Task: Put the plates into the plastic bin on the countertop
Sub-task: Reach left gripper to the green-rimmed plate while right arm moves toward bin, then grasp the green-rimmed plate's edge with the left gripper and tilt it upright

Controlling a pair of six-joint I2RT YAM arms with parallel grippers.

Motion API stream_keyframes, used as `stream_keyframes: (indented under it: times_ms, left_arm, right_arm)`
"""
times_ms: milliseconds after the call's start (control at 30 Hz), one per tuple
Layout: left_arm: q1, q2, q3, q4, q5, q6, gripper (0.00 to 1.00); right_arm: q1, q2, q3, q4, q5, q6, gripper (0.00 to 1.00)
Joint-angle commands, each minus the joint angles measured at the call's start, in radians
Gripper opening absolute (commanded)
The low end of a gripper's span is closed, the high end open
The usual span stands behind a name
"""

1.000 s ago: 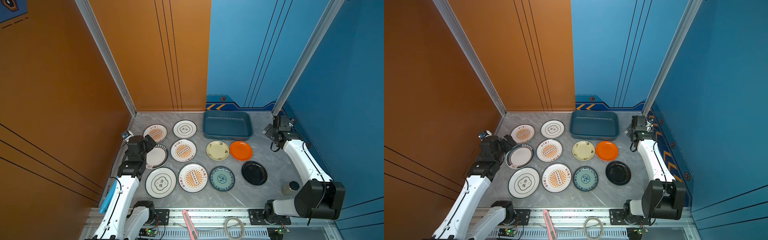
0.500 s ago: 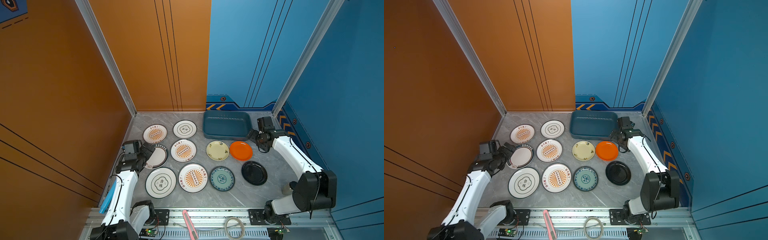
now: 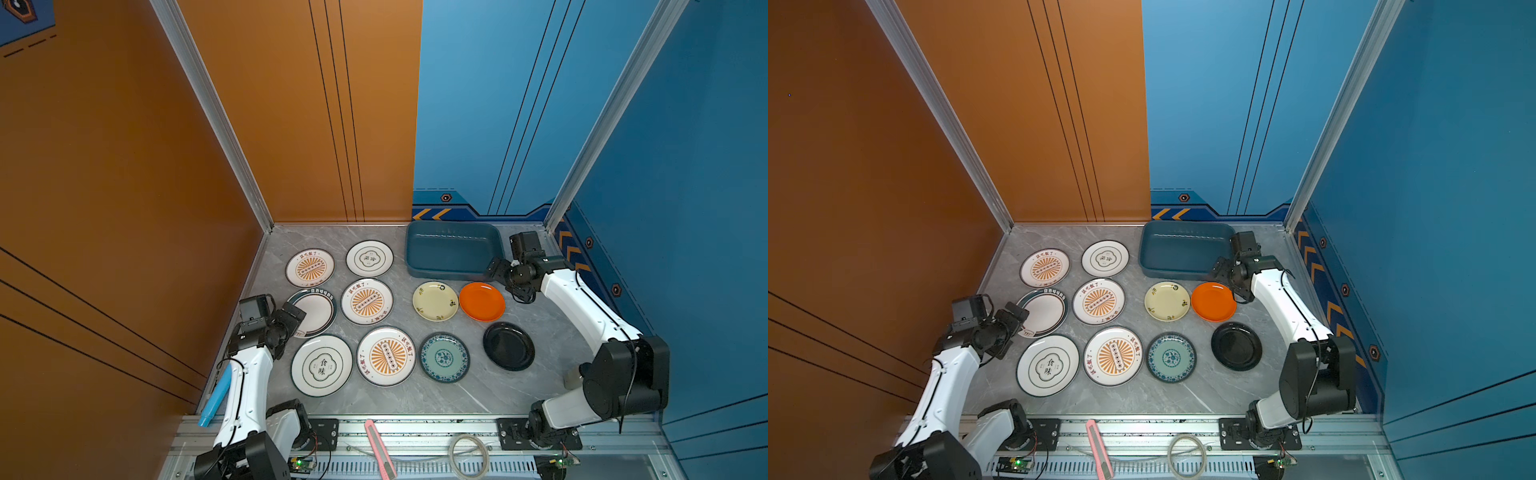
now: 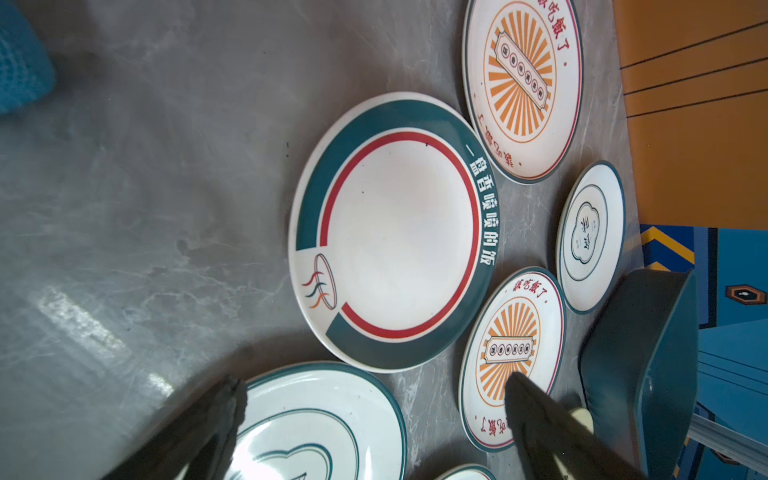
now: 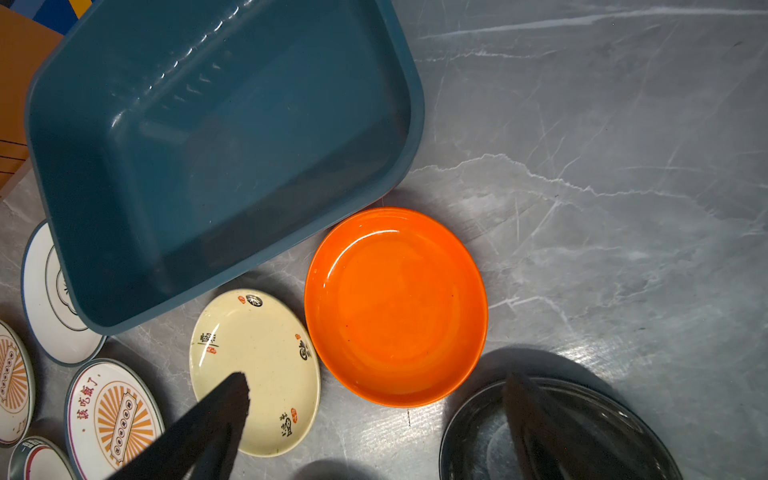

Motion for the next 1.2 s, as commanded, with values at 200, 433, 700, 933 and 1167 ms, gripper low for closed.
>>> stream_keyframes:
  times_ms: [200, 433, 700, 933, 1167]
  left_arm:
    - [0.080, 0.014, -0.149, 0.150, 0.109, -0.007, 0.88]
    - [0.108, 0.116, -0.152, 0.228, 0.140, 0.045, 0.80]
    - [0.126, 0.248, -0.128, 0.299, 0.157, 0.085, 0.69]
    - [0.133, 0.311, -0.139, 0.398, 0.167, 0.083, 0.51]
    - [0.134, 0.363, -0.183, 0.507, 0.199, 0.053, 0.36]
  right_arm:
    - [0.011, 0.039, 0.020, -0.030, -0.037, -0.028, 0.97]
    - [0.014, 0.036, 0.005, -0.015, -0.055, -0.035, 0.95]
    - [0.015, 0.040, 0.003, -0.015, -0.057, -0.039, 0.94]
    - [0.017, 0.050, 0.006, -0.014, -0.061, -0.039, 0.94]
    - [0.021, 0.057, 0.016, -0.014, -0.071, -0.039, 0.94]
